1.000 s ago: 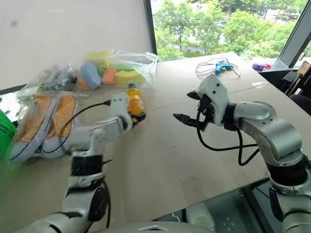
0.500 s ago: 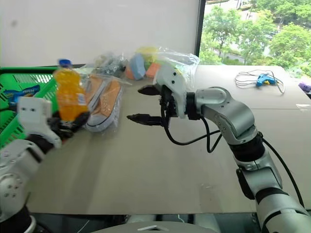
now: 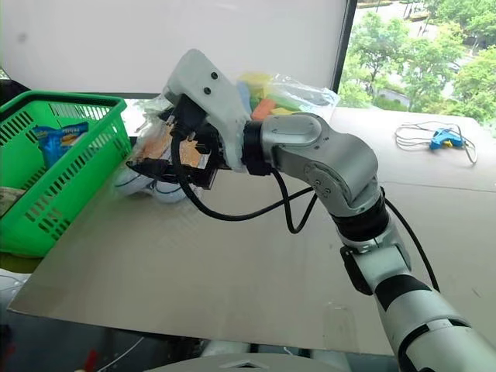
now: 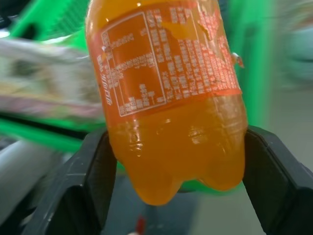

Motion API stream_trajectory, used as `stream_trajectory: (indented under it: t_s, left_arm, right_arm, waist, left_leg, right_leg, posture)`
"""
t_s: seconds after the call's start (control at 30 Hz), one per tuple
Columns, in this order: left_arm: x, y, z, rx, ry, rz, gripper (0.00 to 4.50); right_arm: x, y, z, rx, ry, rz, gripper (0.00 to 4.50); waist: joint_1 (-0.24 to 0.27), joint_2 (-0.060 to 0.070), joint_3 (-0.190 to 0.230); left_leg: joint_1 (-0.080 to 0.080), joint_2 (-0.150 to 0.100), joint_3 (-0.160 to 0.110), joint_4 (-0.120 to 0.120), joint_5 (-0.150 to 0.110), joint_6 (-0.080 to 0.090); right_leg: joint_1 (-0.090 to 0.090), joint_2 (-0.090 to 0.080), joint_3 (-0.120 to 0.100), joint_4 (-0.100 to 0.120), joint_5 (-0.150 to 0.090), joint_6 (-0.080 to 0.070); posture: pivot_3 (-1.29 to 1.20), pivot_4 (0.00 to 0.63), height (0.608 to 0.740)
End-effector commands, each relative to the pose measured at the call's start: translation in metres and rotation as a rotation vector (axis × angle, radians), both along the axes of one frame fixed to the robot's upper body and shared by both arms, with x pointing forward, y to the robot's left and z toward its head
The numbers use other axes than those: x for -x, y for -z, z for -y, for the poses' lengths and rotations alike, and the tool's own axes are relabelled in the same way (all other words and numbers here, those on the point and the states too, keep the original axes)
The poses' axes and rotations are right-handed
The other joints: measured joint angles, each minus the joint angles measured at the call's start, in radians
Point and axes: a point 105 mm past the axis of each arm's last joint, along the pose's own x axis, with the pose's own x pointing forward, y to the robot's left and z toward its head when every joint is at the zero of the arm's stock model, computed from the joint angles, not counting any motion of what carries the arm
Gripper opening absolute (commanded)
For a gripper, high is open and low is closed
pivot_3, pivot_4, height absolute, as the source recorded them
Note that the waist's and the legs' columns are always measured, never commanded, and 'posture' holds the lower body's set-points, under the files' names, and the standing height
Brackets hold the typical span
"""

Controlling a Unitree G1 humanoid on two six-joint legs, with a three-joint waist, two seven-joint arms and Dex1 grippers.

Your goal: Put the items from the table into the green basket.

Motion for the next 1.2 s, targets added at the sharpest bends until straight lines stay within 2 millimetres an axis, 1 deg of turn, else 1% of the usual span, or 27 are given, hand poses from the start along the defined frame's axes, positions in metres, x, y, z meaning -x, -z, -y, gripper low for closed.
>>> stream_trajectory:
  t_s: [0.03, 0.2, 0.23, 0.3, 0.4, 0.5, 0.53, 0.67, 0.83, 0.87, 0.9, 0.93, 1.0, 1.13, 1.2]
  left_arm:
    - [-0.008, -0.029, -0.016, -0.119, 0.052, 0.017, 3.04]
    - [-0.014, -0.026, -0.031, -0.128, 0.069, -0.031, 3.04]
    - [-0.018, -0.023, -0.034, -0.132, 0.074, -0.047, 3.04]
    - [-0.024, -0.019, -0.038, -0.143, 0.08, -0.063, 3.04]
    - [-0.03, -0.017, -0.041, -0.144, 0.086, -0.064, 3.04]
    - [-0.039, -0.012, -0.04, -0.139, 0.098, -0.068, 3.04]
    - [-0.041, -0.008, -0.04, -0.133, 0.102, -0.079, 3.04]
    - [-0.047, 0.001, -0.039, -0.118, 0.112, -0.098, 3.04]
    - [-0.05, 0.004, -0.041, -0.114, 0.109, -0.102, 3.04]
    - [-0.052, 0.003, -0.04, -0.123, 0.114, -0.092, 4.05]
    - [-0.055, -0.001, -0.039, -0.127, 0.115, -0.063, 4.38]
    - [-0.057, -0.005, -0.039, -0.131, 0.109, -0.035, 4.45]
    - [-0.058, -0.008, -0.04, -0.132, 0.095, -0.003, 4.45]
    - [-0.054, -0.006, -0.038, -0.132, 0.1, 0.013, 4.45]
    - [-0.053, -0.011, -0.035, -0.147, 0.094, 0.062, 4.45]
  right_arm:
    - [0.005, -0.015, 0.008, -0.064, 0.048, 0.033, 4.5]
    - [0.007, -0.02, 0.01, -0.083, 0.092, 0.041, 4.5]
    - [0.008, -0.021, 0.011, -0.09, 0.11, 0.043, 4.5]
    - [0.01, -0.022, 0.012, -0.096, 0.134, 0.051, 4.5]
    - [0.012, -0.023, 0.014, -0.098, 0.152, 0.057, 4.5]
    - [0.014, -0.024, 0.017, -0.106, 0.174, 0.062, 4.5]
    - [0.014, -0.025, 0.017, -0.108, 0.178, 0.061, 4.5]
    - [-0.002, -0.023, 0.019, -0.103, 0.19, 0.043, 4.5]
    - [-0.004, -0.021, 0.019, -0.104, 0.179, 0.043, 4.5]
    - [-0.004, -0.021, 0.019, -0.103, 0.178, 0.044, 4.5]
    - [-0.005, -0.022, 0.019, -0.104, 0.178, 0.045, 4.5]
    - [-0.005, -0.022, 0.018, -0.104, 0.178, 0.045, 4.5]
    - [-0.004, -0.021, 0.017, -0.103, 0.178, 0.046, 4.5]
    - [-0.004, -0.021, 0.011, -0.104, 0.171, 0.044, 4.5]
    - [-0.003, -0.02, 0.007, -0.106, 0.164, 0.04, 4.5]
  waist:
    - [0.002, -0.001, 0.0]
    - [-0.004, -0.001, -0.001]
    - [-0.005, -0.002, -0.001]
    - [-0.006, -0.003, -0.002]
    - [-0.008, -0.005, -0.003]
    - [-0.017, -0.007, -0.005]
    - [-0.022, -0.008, -0.005]
    - [-0.042, -0.01, -0.006]
    - [-0.066, -0.01, -0.006]
    - [-0.07, -0.01, -0.006]
    - [-0.073, -0.01, -0.007]
    - [-0.076, -0.01, -0.007]
    - [-0.081, -0.01, -0.006]
    - [-0.092, -0.01, -0.006]
    - [-0.093, -0.01, -0.006]
  left_leg:
    - [0.0, -0.001, 0.0, -0.001, 0.0, 0.0]
    - [-0.003, -0.001, 0.0, -0.002, 0.0, 0.0]
    - [-0.003, -0.001, 0.0, -0.003, 0.0, 0.0]
    - [-0.005, -0.001, 0.0, -0.003, 0.0, 0.0]
    - [-0.01, -0.001, 0.0, -0.003, 0.0, 0.0]
    - [-0.018, -0.002, 0.001, -0.001, 0.0, 0.0]
    - [-0.018, -0.002, 0.001, -0.001, 0.0, 0.0]
    - [-0.018, -0.003, 0.001, 0.0, 0.0, 0.0]
    - [-0.018, -0.003, 0.002, 0.001, 0.001, 0.0]
    - [-0.018, -0.003, 0.002, 0.001, 0.0, 0.0]
    - [-0.018, -0.003, 0.002, 0.001, 0.0, 0.0]
    - [-0.018, -0.003, 0.002, 0.001, 0.0, 0.0]
    - [-0.017, -0.003, 0.001, 0.0, 0.0, 0.0]
    - [-0.016, -0.003, 0.002, 0.0, 0.0, 0.001]
    - [-0.016, -0.002, 0.002, 0.0, 0.001, 0.001]
  right_leg:
    - [0.0, -0.003, 0.0, 0.0, 0.0, 0.0]
    - [-0.002, -0.004, -0.002, 0.0, 0.001, -0.002]
    - [-0.003, -0.004, -0.002, 0.0, 0.002, -0.004]
    - [-0.005, -0.004, -0.002, 0.001, 0.004, -0.002]
    - [-0.009, -0.003, -0.004, 0.003, 0.004, -0.002]
    - [-0.017, -0.003, -0.006, 0.005, 0.005, -0.002]
    - [-0.017, -0.003, -0.006, 0.006, 0.005, -0.002]
    - [-0.017, -0.004, -0.007, 0.006, 0.005, -0.002]
    - [-0.017, -0.003, -0.007, 0.007, 0.005, -0.002]
    - [-0.017, -0.003, -0.007, 0.007, 0.005, -0.002]
    - [-0.017, -0.003, -0.007, 0.008, 0.005, -0.002]
    - [-0.017, -0.003, -0.008, 0.008, 0.005, -0.002]
    - [-0.017, -0.004, -0.007, 0.008, 0.005, -0.002]
    - [-0.017, -0.004, -0.004, 0.01, 0.005, -0.002]
    - [-0.017, -0.003, -0.003, 0.011, 0.005, -0.002]
  posture:
    - [0.34, 0.0, 0.74]
    - [0.31, 0.0, 0.74]
    - [0.3, 0.0, 0.74]
    - [0.29, 0.0, 0.74]
    - [0.28, 0.0, 0.74]
    - [0.27, 0.0, 0.74]
    - [0.26, 0.0, 0.74]
    - [0.25, 0.0, 0.74]
    - [0.24, 0.0, 0.74]
    - [0.24, 0.0, 0.74]
    - [0.24, 0.0, 0.74]
    - [0.25, 0.0, 0.74]
    - [0.25, 0.0, 0.74]
    - [0.27, 0.0, 0.74]
    - [0.28, 0.0, 0.74]
